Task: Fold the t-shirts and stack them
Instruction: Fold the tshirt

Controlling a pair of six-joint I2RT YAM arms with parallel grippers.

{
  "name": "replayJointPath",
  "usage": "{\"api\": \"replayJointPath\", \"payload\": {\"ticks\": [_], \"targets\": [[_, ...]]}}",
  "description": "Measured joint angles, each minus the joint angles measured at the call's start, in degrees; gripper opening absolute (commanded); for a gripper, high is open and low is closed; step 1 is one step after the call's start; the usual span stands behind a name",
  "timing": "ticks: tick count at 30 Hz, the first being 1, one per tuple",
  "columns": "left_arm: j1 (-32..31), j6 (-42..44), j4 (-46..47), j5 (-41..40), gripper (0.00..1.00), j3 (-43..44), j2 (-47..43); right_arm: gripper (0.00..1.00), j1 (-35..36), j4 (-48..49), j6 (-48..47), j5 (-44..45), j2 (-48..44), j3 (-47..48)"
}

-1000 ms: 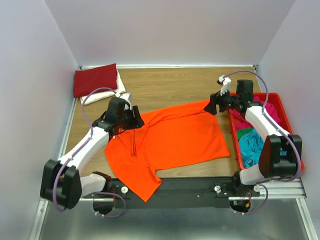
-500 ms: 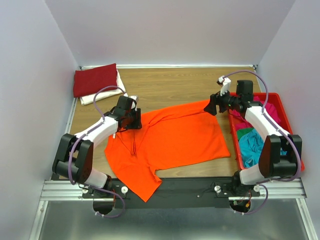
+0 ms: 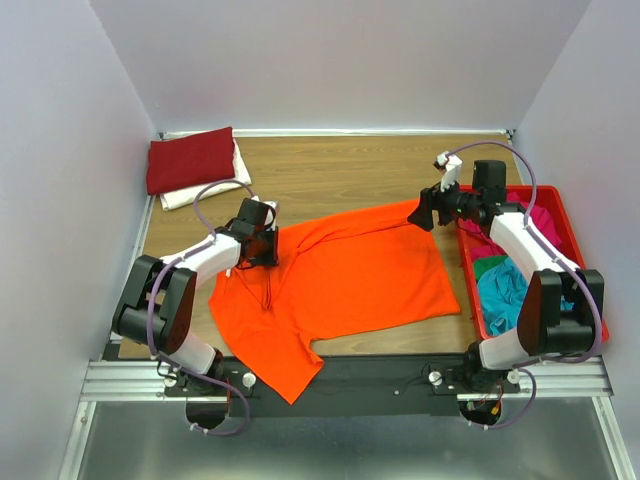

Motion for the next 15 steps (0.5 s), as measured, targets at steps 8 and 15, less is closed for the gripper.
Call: {"api": "replayJointPath", "payload": {"ticks": [8, 15], "targets": [[0.0, 0.1, 0.3, 2.2, 0.03, 0.0, -1.4, 0.82, 0.0, 0.0, -0.1, 0.0, 0.0, 0.0], [0.0, -0.3, 0.4, 9.9, 0.00, 0.0, -5.6, 0.82, 0.0, 0.0, -0.3, 0.0, 0.0, 0.0]]}}
